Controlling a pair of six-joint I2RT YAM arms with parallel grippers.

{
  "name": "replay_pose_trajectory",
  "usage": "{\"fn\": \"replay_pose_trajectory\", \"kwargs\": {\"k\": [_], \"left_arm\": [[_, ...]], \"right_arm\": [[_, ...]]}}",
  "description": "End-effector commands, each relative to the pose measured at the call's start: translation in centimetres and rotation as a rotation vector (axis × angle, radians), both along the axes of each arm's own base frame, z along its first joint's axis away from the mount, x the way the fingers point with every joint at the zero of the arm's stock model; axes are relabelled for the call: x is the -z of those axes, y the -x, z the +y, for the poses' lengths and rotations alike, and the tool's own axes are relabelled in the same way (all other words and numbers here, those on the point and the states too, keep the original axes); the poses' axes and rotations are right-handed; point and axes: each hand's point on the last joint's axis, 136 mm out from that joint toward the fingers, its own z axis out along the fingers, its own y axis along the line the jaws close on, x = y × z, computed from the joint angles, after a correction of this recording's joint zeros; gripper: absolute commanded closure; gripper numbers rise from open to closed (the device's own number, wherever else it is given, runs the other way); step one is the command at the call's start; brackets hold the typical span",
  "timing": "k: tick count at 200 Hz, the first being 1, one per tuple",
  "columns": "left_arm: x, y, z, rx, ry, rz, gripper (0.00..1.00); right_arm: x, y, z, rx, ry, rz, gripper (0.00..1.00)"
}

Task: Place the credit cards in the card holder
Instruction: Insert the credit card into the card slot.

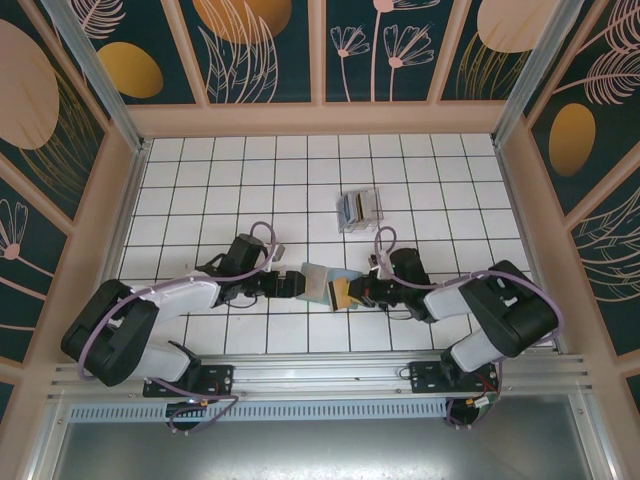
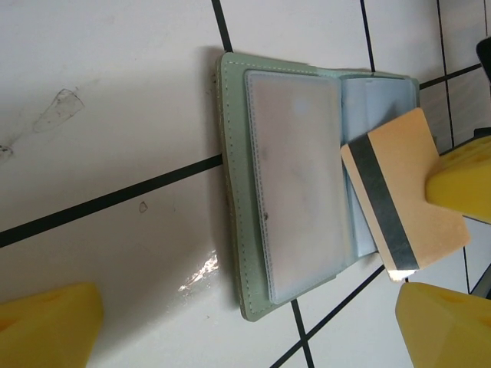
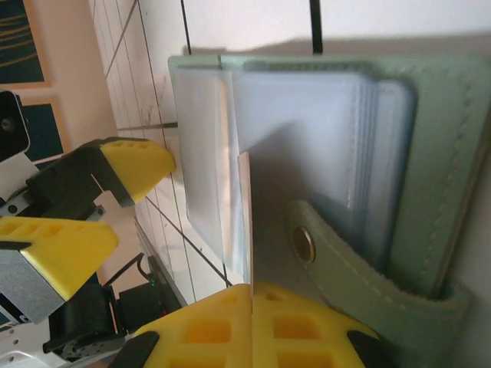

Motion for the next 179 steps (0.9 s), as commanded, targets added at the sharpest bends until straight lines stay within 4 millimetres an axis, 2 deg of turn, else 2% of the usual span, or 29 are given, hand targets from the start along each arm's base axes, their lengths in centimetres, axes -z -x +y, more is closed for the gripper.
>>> {"fn": "replay_pose_trajectory", "kwargs": {"k": [1, 43, 62, 87, 105, 126, 148, 179], "left_arm": [[1.5, 0.1, -0.7, 0.031, -0.004, 0.008, 0.01], [1.5, -0.2, -1.2, 0.028, 0.016, 0.014, 0.01], [1.4, -0.2, -1.3, 0.026, 0.022, 0.018, 0.01], [1.1, -0.5, -1.5, 0.012, 0.042, 0.01, 0.01], [1.0, -0.5, -1.3, -0.01, 0.037, 0.019, 0.02], [0.5, -0.2, -0.7, -0.041, 0.046, 0.001, 0.01], [1.0, 0.0, -0.1, -0.06, 0.02, 0.016, 0.01], [1.4, 0.1, -0.2, -0.078, 0.029, 0.035, 0.01]], "right_arm": [[-1.0, -1.1, 0.5, -0.006, -0.037, -0.042, 1.0], [-1.0, -1.7, 1.4, -0.021, -0.049, -0.044, 1.0], [0.0, -1.8, 1.5, -0.021, -0.028, -0.027, 1.0], [-0.3, -1.7, 1.8, -0.03, -0.052, -0.043, 1.0], [0.1, -2.0, 1.9, -0.041, -0.026, -0.053, 1.0], [-0.8, -1.9, 2.4, -0.06, -0.071, -0.079, 1.0], [0.0, -2.1, 2.2, -0.057, -0.041, -0.083, 1.0], [0.0, -2.4, 2.5, -0.063, -0.049, -0.09, 1.0]]}}
